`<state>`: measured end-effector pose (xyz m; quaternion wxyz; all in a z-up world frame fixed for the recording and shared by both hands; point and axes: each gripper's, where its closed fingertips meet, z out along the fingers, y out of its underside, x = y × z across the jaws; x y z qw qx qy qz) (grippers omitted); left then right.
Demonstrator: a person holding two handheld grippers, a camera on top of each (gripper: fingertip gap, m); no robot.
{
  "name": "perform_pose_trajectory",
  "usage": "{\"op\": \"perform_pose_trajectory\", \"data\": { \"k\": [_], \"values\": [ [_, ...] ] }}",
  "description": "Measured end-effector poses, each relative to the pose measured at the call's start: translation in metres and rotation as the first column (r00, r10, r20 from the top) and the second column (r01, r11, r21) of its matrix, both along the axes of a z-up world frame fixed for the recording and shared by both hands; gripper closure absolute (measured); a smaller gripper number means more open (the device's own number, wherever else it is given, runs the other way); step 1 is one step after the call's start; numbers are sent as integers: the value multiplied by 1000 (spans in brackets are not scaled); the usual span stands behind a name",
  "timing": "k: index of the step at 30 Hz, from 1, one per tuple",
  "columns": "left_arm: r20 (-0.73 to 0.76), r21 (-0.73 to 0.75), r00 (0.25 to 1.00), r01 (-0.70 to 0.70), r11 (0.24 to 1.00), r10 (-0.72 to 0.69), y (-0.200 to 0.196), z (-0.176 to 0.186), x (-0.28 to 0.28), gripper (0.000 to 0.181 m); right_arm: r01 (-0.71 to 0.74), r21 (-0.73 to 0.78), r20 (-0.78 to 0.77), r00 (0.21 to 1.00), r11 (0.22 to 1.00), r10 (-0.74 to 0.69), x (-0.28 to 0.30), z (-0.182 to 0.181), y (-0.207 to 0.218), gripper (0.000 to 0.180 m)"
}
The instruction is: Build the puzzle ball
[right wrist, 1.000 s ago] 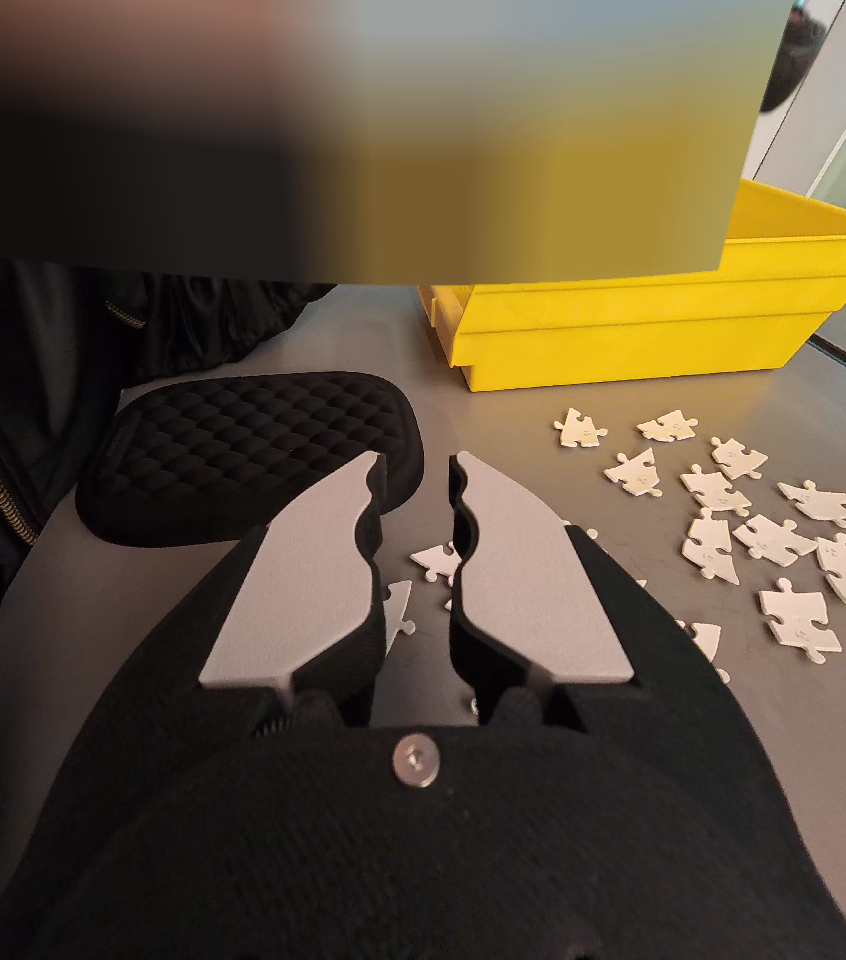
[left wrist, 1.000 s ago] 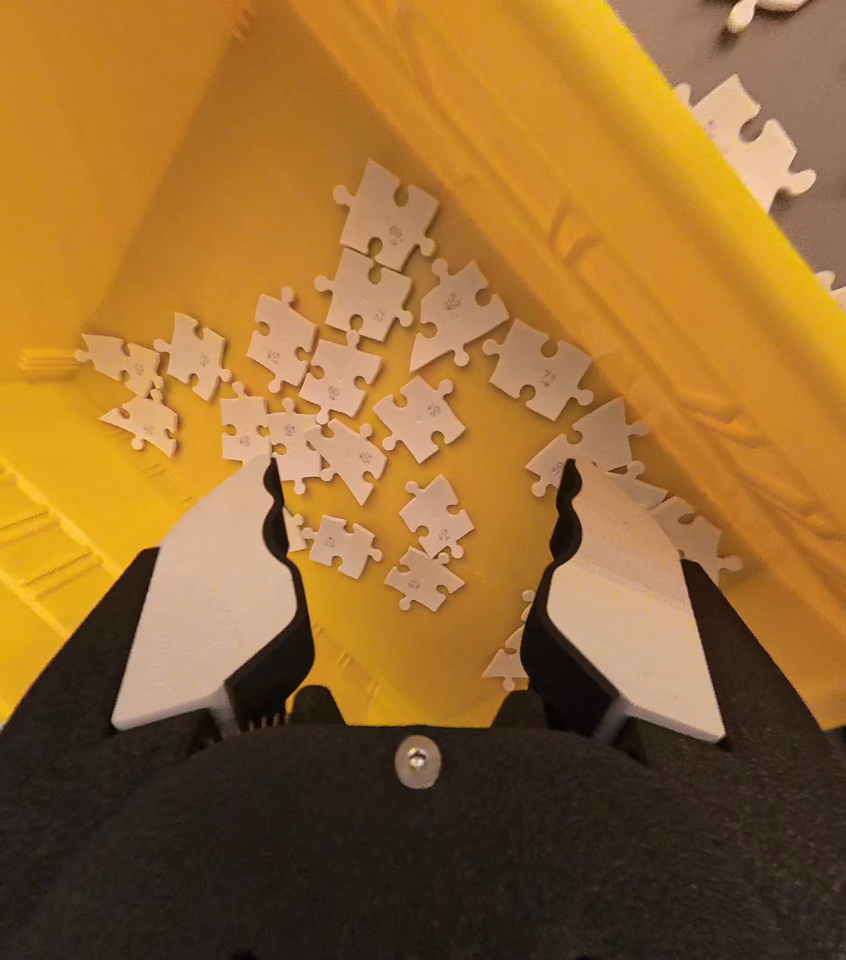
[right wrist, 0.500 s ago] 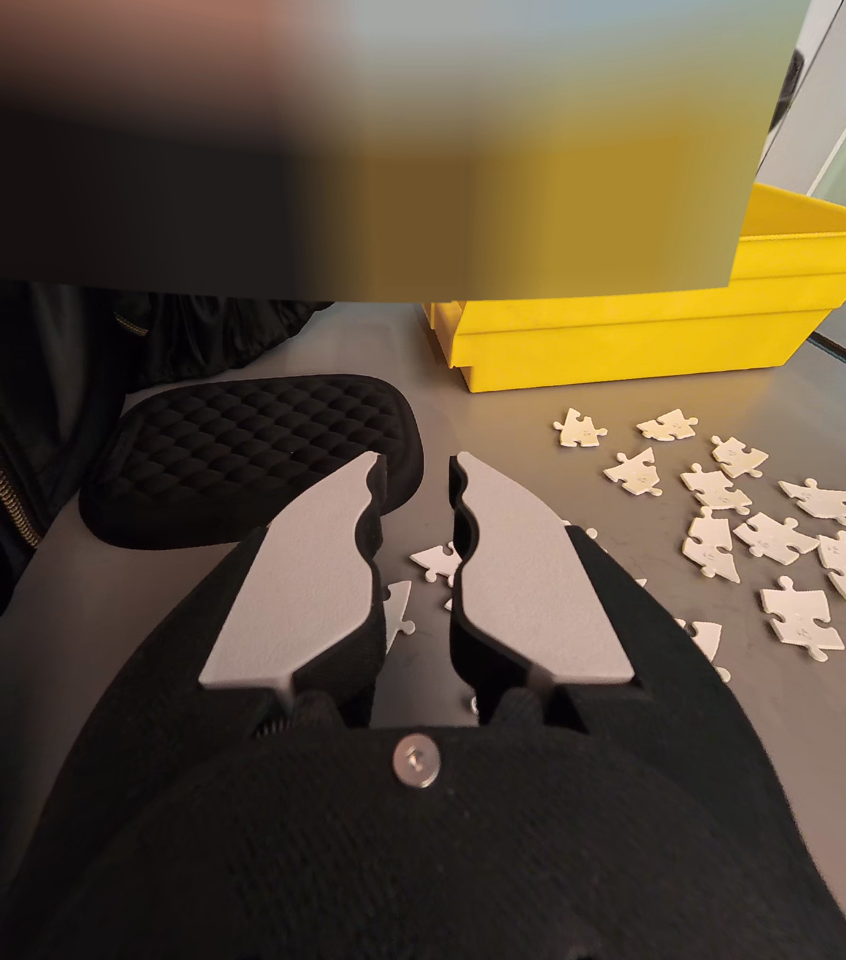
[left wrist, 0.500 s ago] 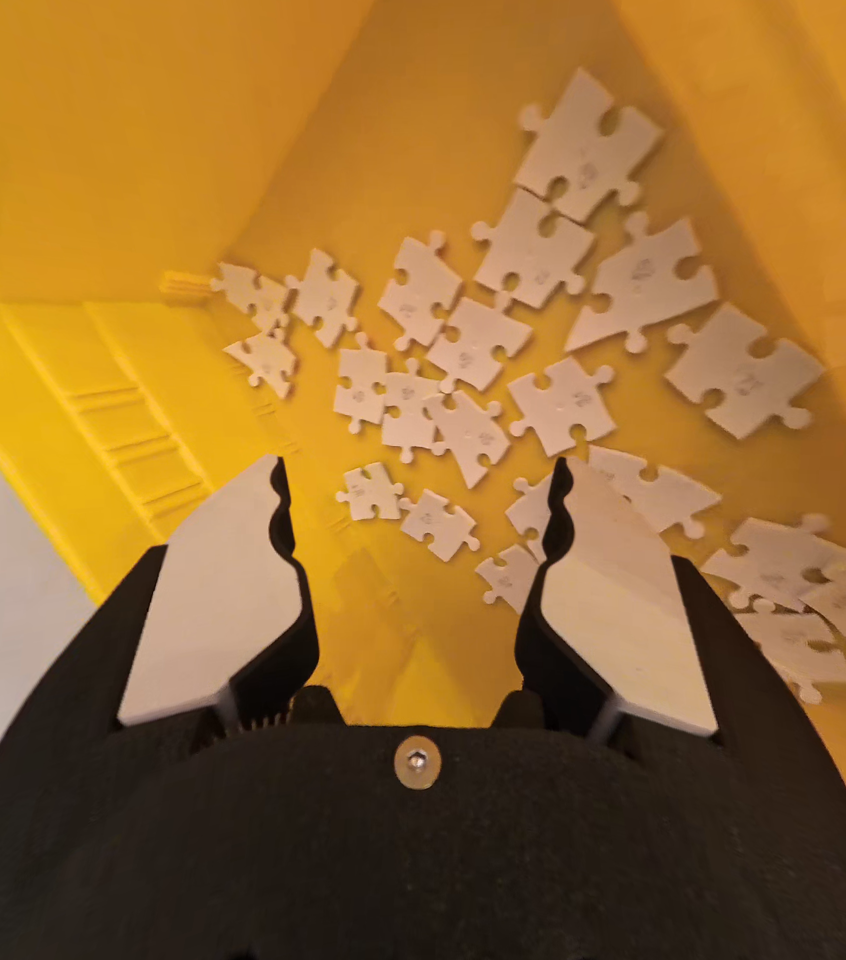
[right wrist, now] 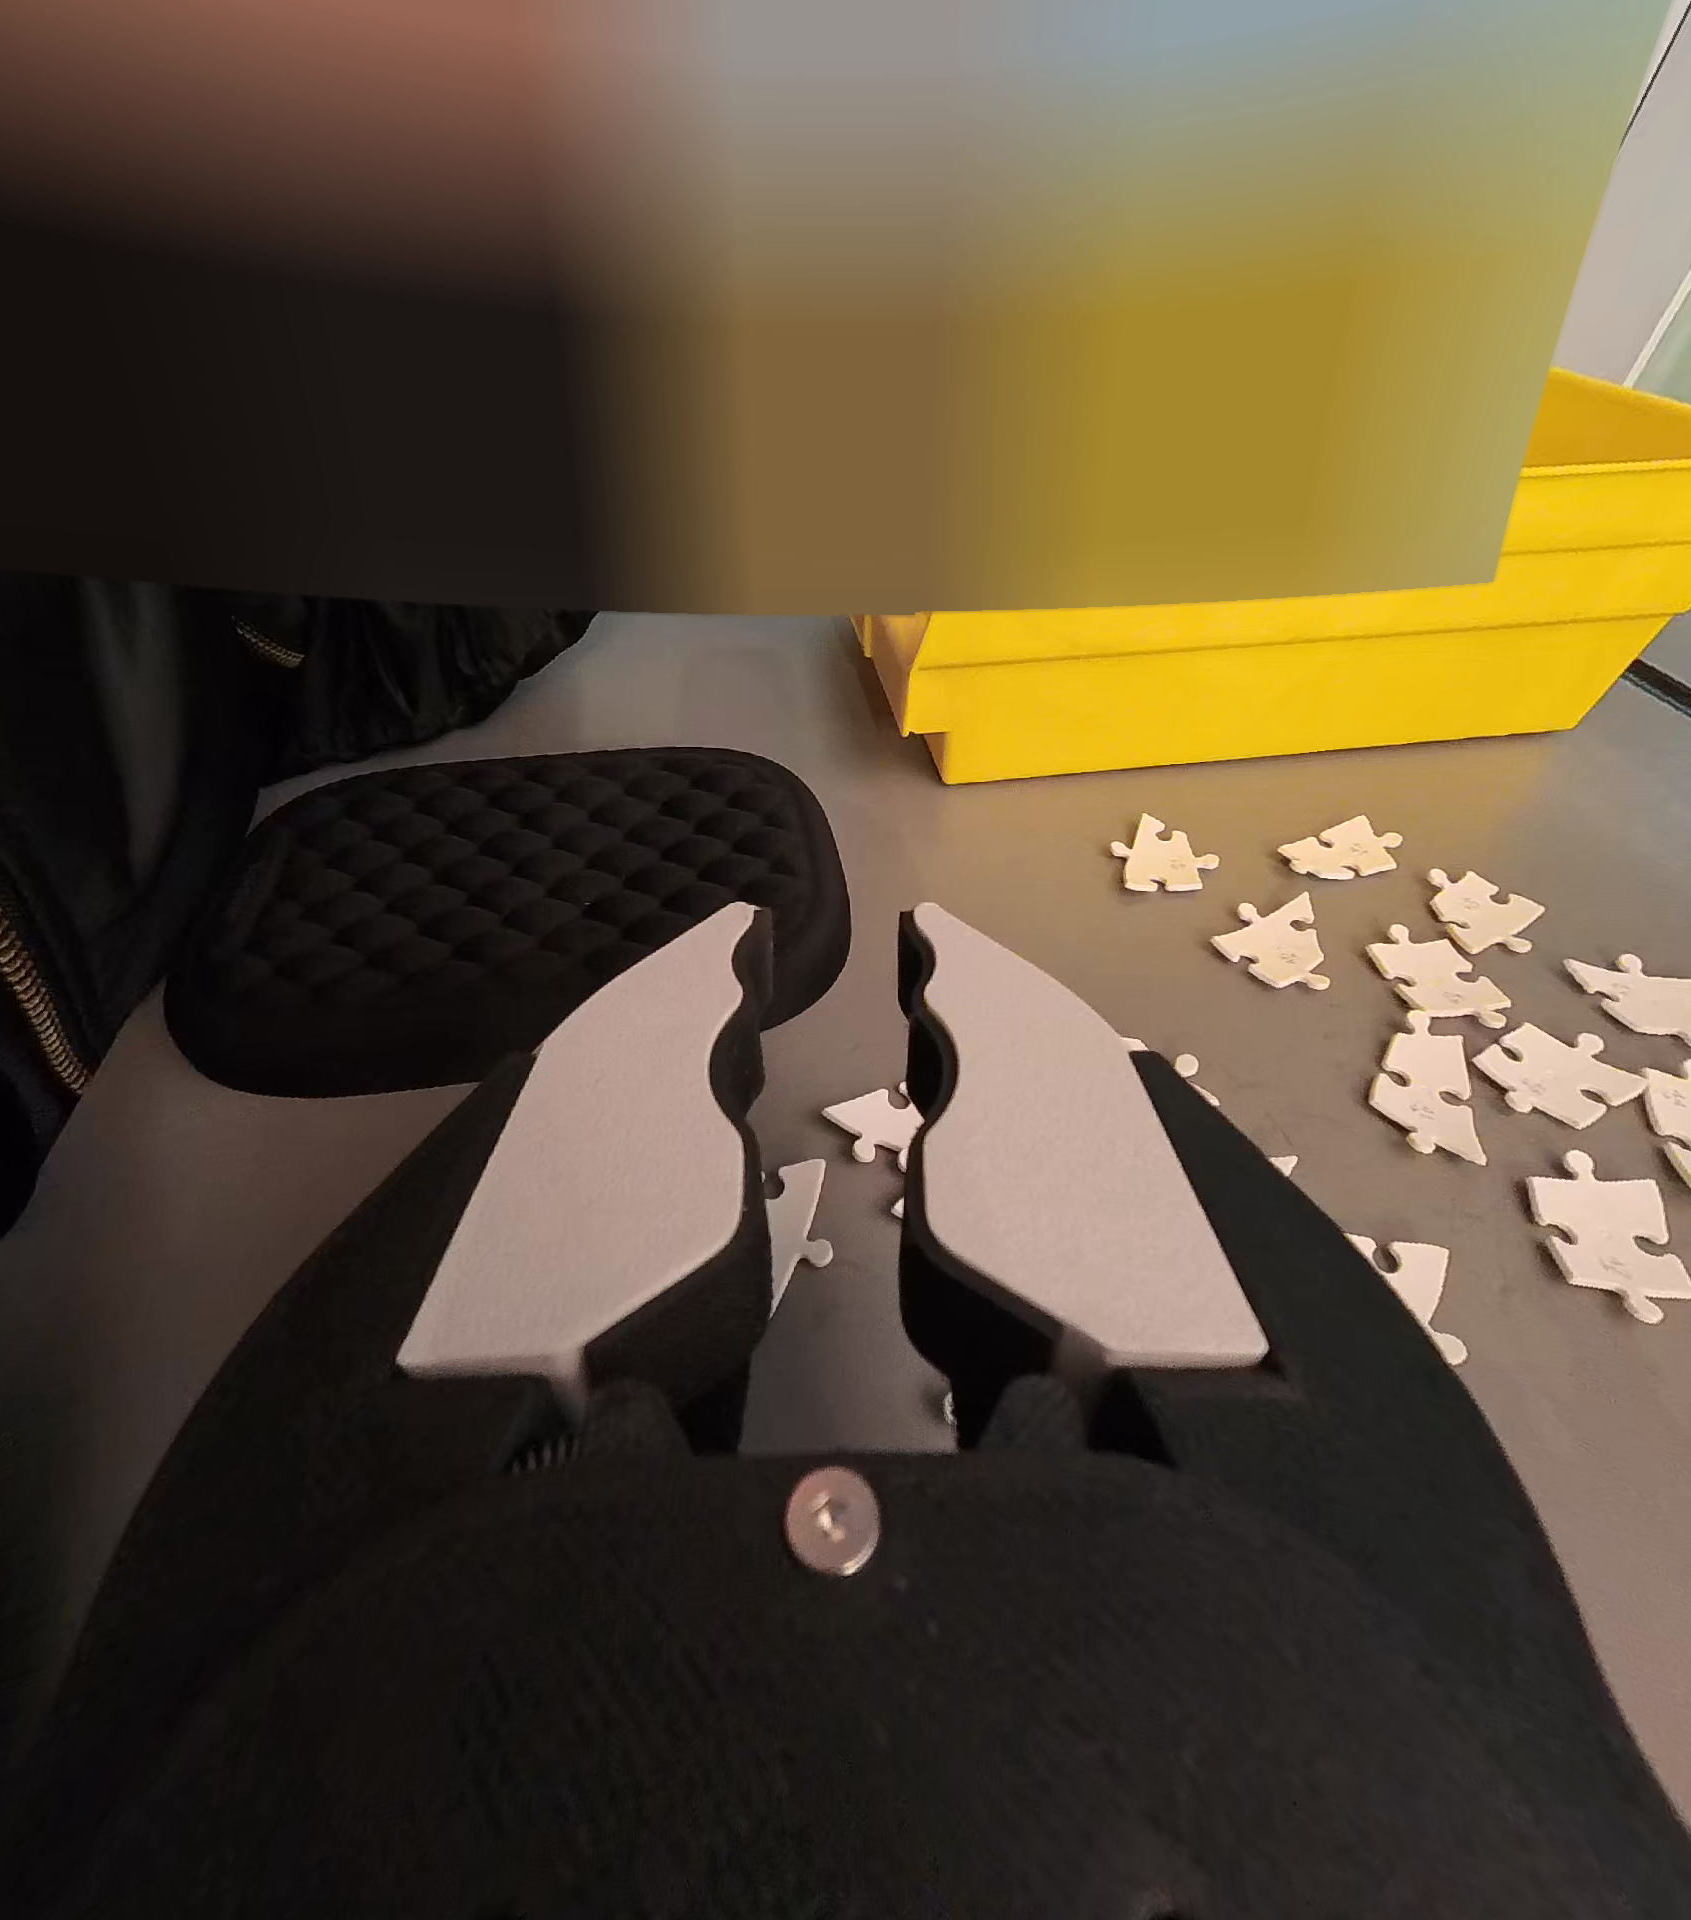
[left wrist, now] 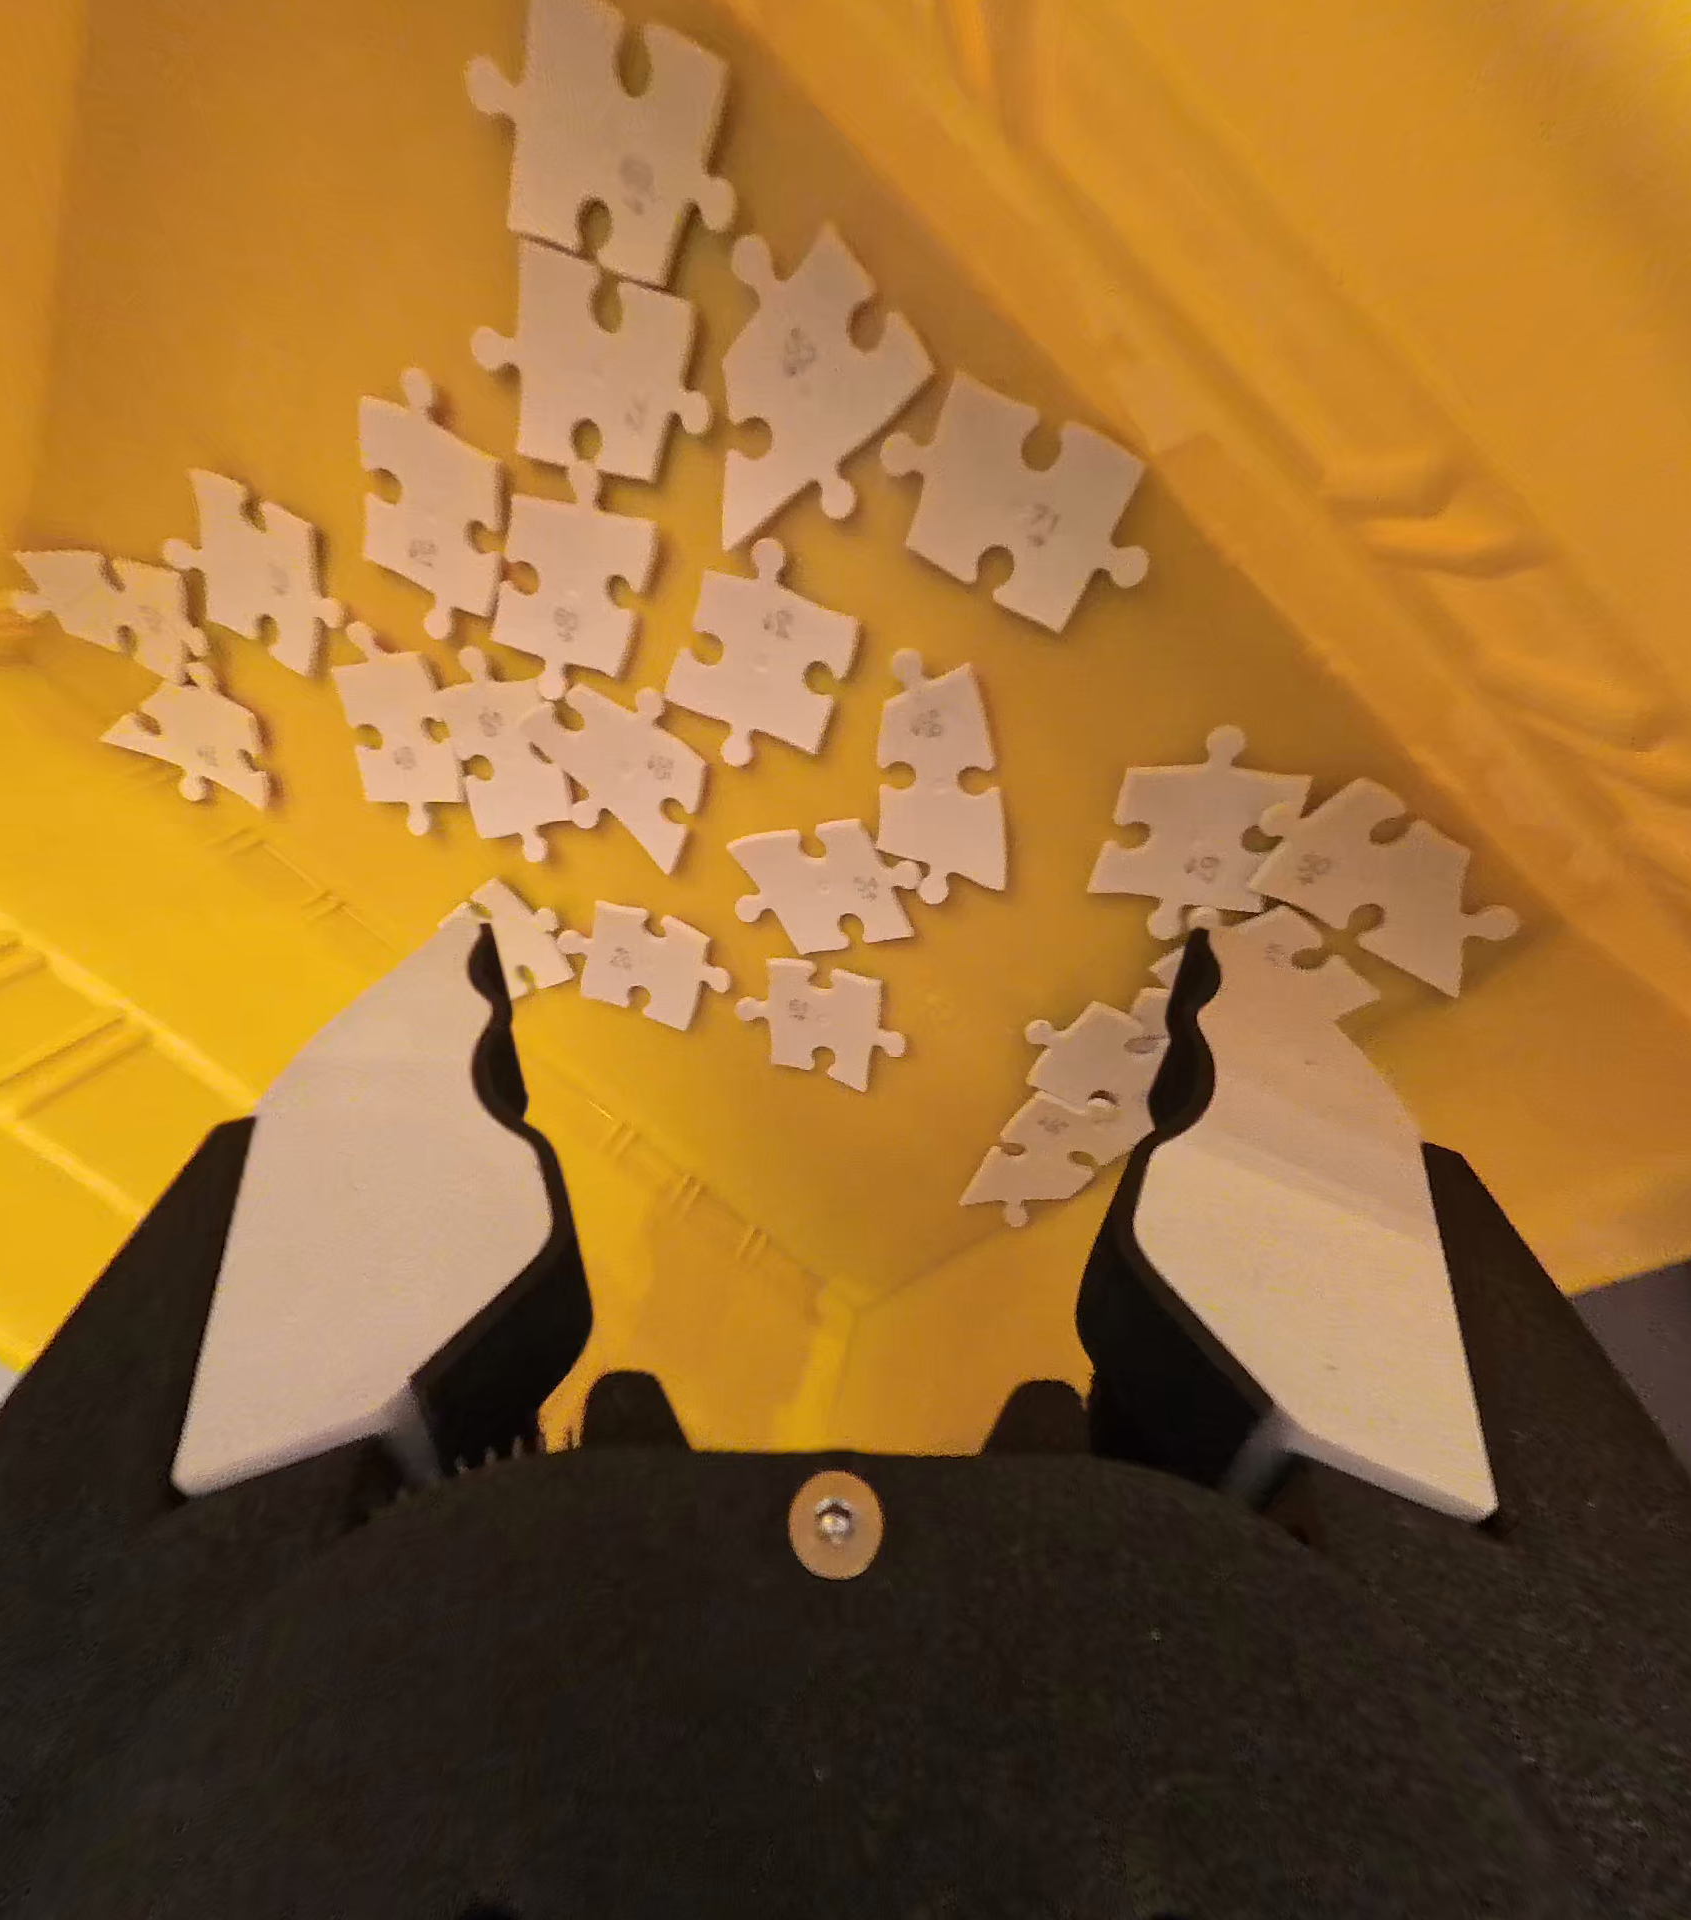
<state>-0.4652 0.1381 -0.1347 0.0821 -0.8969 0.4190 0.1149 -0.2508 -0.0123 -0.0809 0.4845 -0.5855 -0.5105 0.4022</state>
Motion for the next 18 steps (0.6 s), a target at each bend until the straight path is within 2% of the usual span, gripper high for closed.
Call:
{"op": "perform_pose_trajectory", "data": {
  "k": [11,18],
  "values": [
    [-10,28,1000,-11,1000,11,12,-7,4,61,0,-2,-5,1000,1000,0,1,1,0,156],
    [-11,129,999,-48,990,50,31,0,-6,67,-1,-3,-3,1000,1000,1,0,0,0,155]
  ]
}}
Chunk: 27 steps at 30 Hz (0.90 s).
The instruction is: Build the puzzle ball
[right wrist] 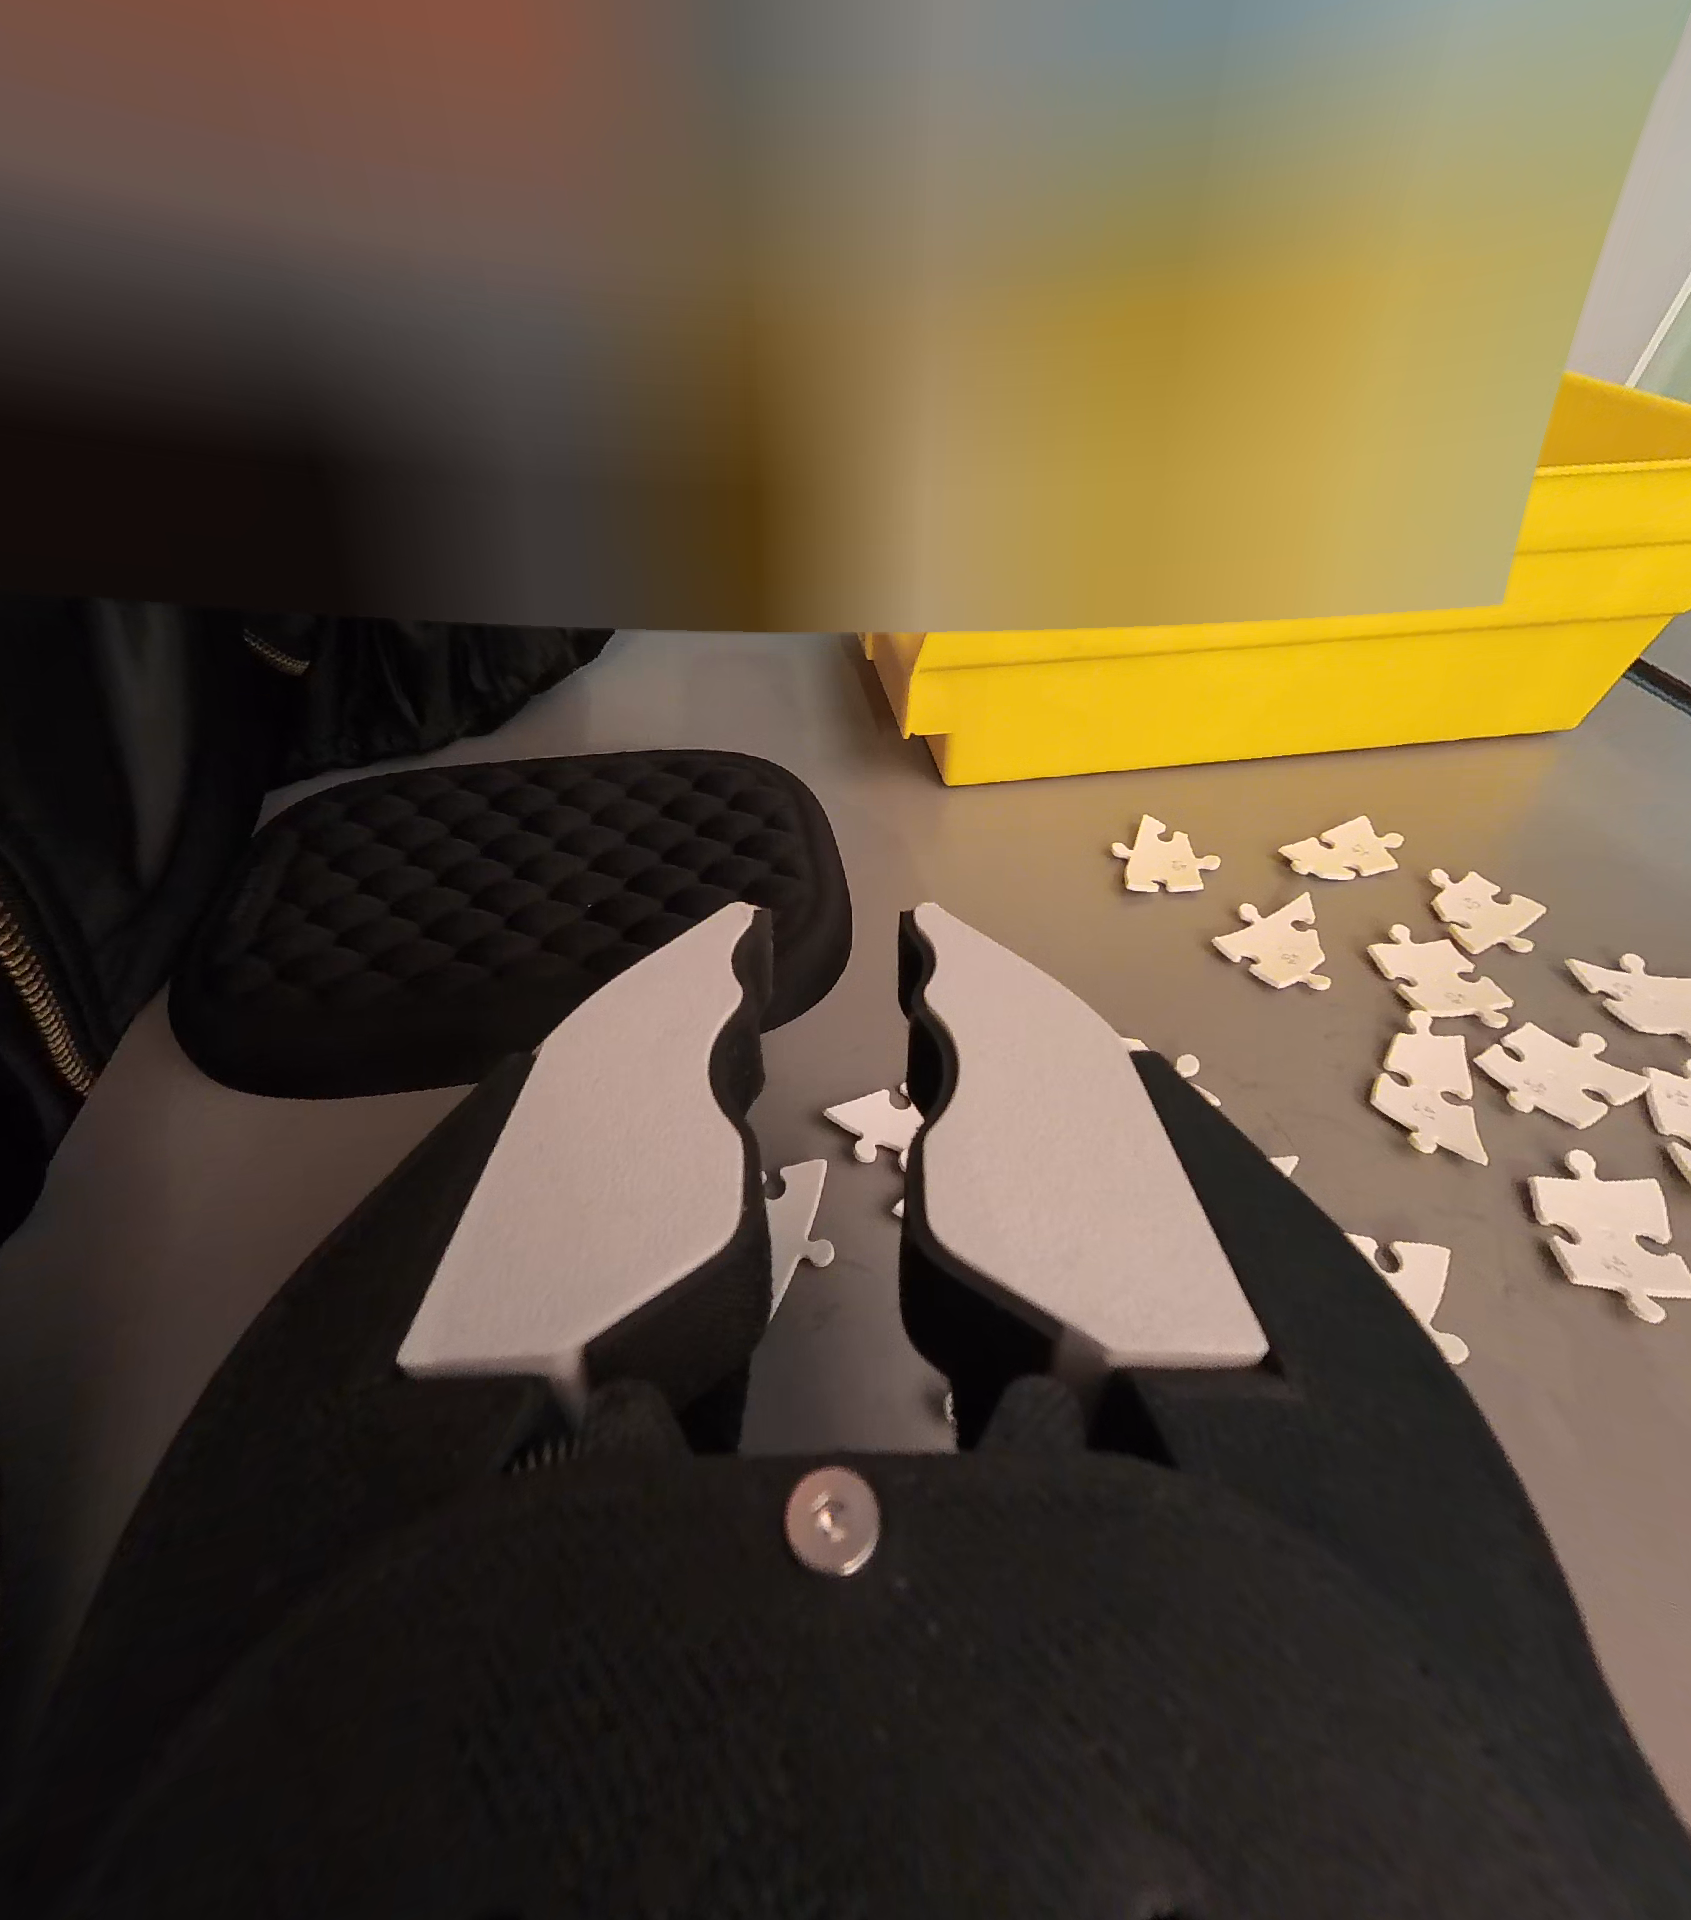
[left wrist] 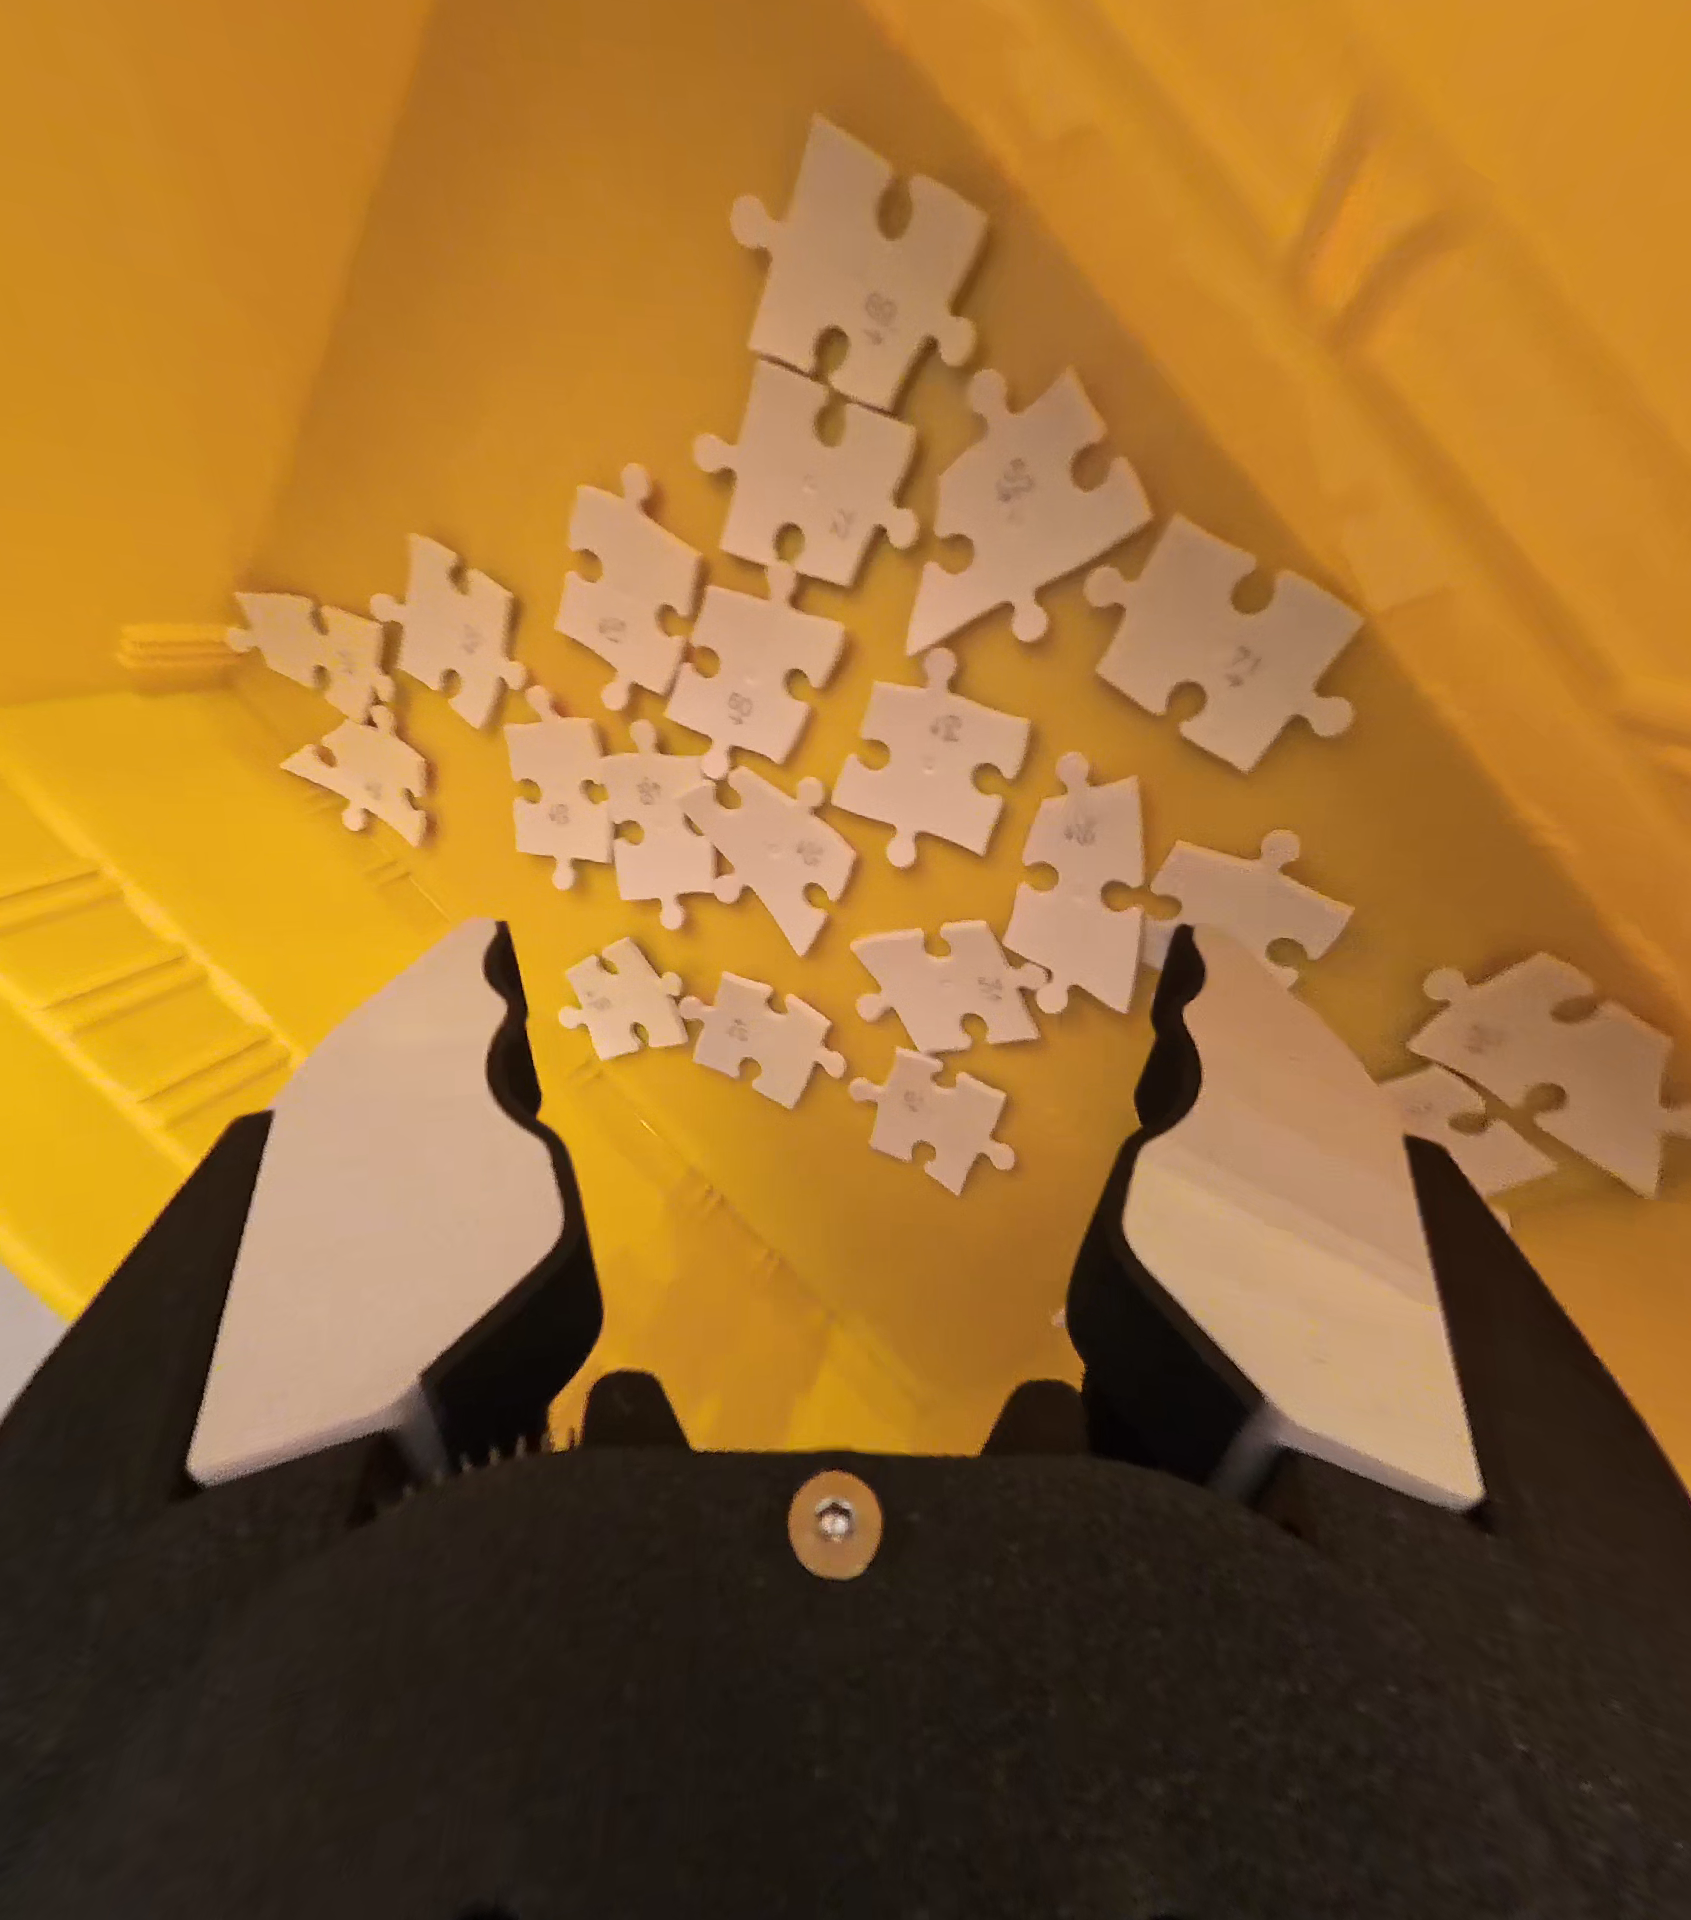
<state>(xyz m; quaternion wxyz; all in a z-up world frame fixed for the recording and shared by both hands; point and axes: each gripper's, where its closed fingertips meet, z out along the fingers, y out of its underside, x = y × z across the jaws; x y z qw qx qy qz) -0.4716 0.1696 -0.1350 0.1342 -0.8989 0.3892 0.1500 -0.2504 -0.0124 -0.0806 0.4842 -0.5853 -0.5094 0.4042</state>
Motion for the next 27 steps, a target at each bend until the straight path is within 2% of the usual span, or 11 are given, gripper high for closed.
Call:
{"op": "perform_pose_trajectory", "data": {
  "k": [3,6,12,16,21,24,27],
  "values": [
    [59,24,998,-20,1000,18,4,5,4,66,-1,0,-1,1000,1000,1,0,0,0,155],
    [130,-42,991,38,998,-32,-12,6,20,60,-3,-2,2,1000,1000,3,0,-1,0,155],
    [61,-156,990,135,978,-127,-34,-11,31,48,-3,0,0,1000,1000,3,0,0,-1,155],
    [28,-128,993,118,985,-115,-26,-11,25,42,-5,-3,0,1000,1000,5,-1,0,-1,155],
    [10,0,999,31,1000,-31,0,-1,11,52,-7,-3,-1,1000,1000,7,-1,0,-1,155],
    [41,0,999,11,1000,-11,-2,4,5,50,-8,-2,-1,1000,1000,8,-1,0,-1,155],
    [74,-56,996,63,996,-59,-17,5,9,46,-8,-4,-1,1000,1000,8,-1,0,-1,155]
  ]
}}
